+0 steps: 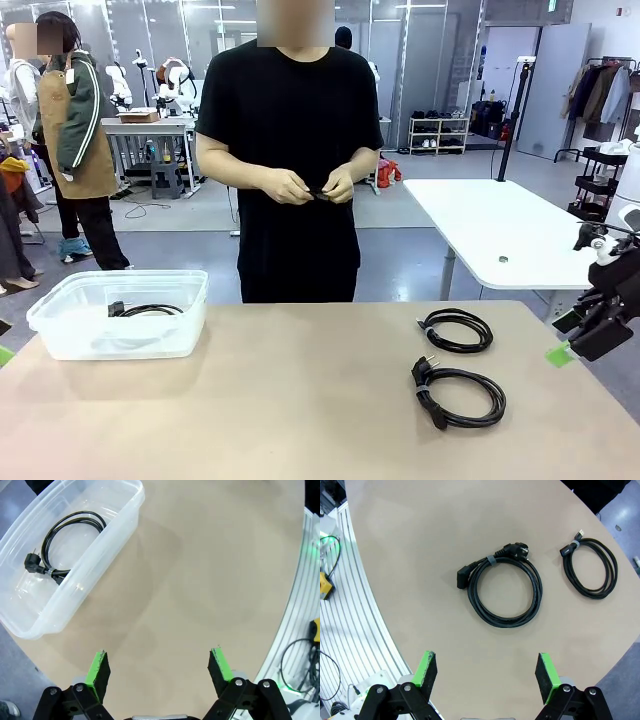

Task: Organize and store the cables.
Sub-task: Place the Power Cable into the Organizing box.

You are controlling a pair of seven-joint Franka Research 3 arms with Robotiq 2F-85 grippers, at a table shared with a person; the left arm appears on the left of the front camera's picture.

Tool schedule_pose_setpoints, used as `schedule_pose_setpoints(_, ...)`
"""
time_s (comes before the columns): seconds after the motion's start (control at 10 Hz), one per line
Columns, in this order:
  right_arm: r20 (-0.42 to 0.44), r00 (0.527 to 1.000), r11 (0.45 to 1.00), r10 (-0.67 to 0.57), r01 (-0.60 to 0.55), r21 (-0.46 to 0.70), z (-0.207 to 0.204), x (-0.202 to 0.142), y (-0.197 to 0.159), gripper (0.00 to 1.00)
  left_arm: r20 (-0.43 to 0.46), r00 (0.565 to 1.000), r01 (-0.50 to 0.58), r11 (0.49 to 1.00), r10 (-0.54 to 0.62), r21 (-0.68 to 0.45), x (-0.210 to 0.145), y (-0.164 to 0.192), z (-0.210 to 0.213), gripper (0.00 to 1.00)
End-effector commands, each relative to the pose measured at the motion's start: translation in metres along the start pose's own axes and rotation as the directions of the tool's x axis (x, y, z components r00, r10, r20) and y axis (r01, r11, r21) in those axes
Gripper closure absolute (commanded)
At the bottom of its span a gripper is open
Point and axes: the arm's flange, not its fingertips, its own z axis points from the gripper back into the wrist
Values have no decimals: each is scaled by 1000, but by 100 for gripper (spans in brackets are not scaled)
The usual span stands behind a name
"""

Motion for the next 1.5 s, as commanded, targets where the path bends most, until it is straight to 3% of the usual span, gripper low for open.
schedule_pose_setpoints(0.0, -62, 998, 1000, -4, 3, -24, 3, 24, 11, 0, -3, 1000, -18, 1000, 18, 2, 3, 3, 1, 0)
schedule_pose_setpoints(0.1, -177, 979, 993, -98, 84, -82, -12, 53, 15, 0, -3, 1000, -18, 1000, 18, 2, 3, 3, 1, 0)
schedule_pose_setpoints(0.3, -260, 953, 988, -154, 143, -58, -50, 104, 17, 0, -3, 1000, -18, 1000, 18, 2, 3, 3, 1, 0)
schedule_pose_setpoints(0.5, -337, 896, 955, -289, 245, -168, -91, 139, 18, 0, -3, 1000, -18, 1000, 18, 2, 3, 3, 1, 0)
schedule_pose_setpoints(0.7, -319, 841, 892, -437, 360, -275, -123, 155, 23, 0, -3, 1000, -18, 1000, 18, 2, 3, 3, 1, 0)
schedule_pose_setpoints(1.0, -272, 752, 789, -600, 499, -358, -154, 150, 28, 0, -3, 1000, -18, 1000, 18, 2, 3, 3, 1, 0)
schedule_pose_setpoints(1.4, -226, 708, 733, -669, 578, -360, -204, 140, 28, 0, -3, 1000, -18, 1000, 18, 2, 3, 3, 1, 0)
